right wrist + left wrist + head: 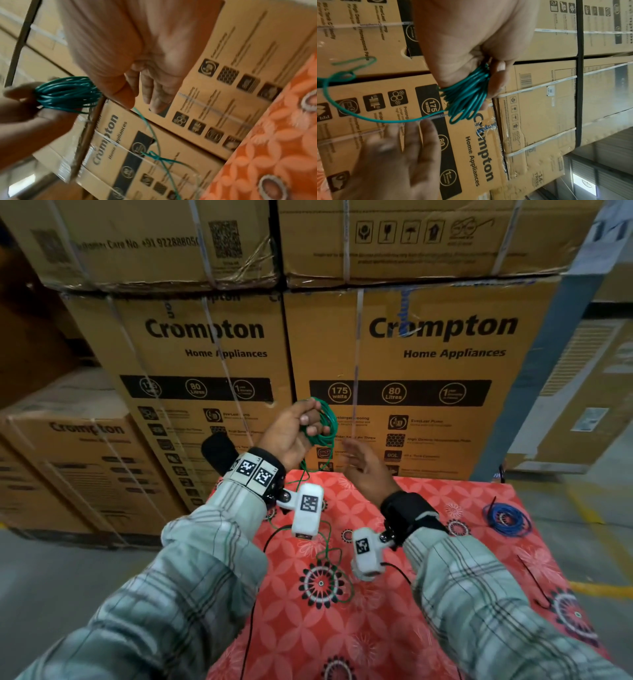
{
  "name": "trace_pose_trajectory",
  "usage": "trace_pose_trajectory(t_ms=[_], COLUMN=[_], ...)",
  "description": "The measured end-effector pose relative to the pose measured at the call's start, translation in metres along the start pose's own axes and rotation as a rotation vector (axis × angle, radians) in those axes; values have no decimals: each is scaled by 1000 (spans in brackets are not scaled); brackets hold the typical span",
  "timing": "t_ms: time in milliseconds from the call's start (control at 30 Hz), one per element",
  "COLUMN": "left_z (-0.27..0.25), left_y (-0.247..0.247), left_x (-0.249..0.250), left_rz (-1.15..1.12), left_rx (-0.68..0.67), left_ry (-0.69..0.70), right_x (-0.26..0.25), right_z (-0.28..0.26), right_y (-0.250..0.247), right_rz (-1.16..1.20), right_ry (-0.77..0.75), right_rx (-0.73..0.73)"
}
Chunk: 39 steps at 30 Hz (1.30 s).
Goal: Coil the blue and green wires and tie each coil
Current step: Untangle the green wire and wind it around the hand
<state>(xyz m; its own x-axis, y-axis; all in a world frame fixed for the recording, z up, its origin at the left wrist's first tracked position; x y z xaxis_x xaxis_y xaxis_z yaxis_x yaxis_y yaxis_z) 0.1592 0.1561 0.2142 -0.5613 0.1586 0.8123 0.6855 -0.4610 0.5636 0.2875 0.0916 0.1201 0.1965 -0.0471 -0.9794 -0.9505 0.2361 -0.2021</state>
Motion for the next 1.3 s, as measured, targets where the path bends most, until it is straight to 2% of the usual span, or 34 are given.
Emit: trace_pose_trajectory(t_ms=[67, 167, 300, 433, 533, 600, 667, 800, 867, 967, 1067, 1133, 1200, 1300], left_z=[-2, -1, 4, 2, 2, 3, 10, 27, 27, 23, 24, 25, 24, 15], left_y=[8, 13, 3, -19, -23, -19, -17, -18, -15, -9, -12, -17, -20, -21], left_x=[1, 9, 18, 5, -1, 5, 22, 64, 67, 45, 22, 15, 10, 8], left_rz=[-24, -61, -106, -146, -161, -171, -192, -201, -133, -47, 37, 76, 104, 135], left_rx=[-21, -35, 22, 127, 137, 121, 111, 134, 133, 145, 176, 187, 170, 125], left_ry=[-11, 2, 30, 36, 43, 73, 131, 225, 217, 173, 158, 148, 119, 52], right_x=[-13, -2, 38, 64, 76, 88, 107, 150, 141, 98, 50, 31, 19, 6], right_z=[2, 5, -7, -16, -14, -12, -15, -33, -41, -42, -33, -24, -15, -4], right_y=[17, 36, 46, 32, 23, 18, 12, -5, -8, -3, 5, 9, 8, -5], right_rz=[202, 224, 288, 95, -52, -233, -413, -764, -724, -582, -699, -779, -809, -737], right_ry=[-24, 0, 125, 118, 91, 86, 129, 334, 315, 140, -153, -266, -245, -124], right_rx=[-109, -160, -183, -158, -151, -124, -104, -86, -22, 46, 67, 69, 111, 304])
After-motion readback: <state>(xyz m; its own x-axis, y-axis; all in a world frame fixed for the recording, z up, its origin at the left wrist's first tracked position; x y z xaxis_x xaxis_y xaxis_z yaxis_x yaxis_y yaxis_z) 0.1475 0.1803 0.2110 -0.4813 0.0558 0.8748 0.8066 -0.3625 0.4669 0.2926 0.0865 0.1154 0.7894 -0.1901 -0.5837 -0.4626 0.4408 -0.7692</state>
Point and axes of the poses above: each hand's wrist, its own z-axis towards the middle knuckle, its own y-axis out of the palm, x = y × z, the point moved 4 cm from there along z, towards the middle knuckle, and after that the axes turned 11 degrees about y, right-handed, at the moved point
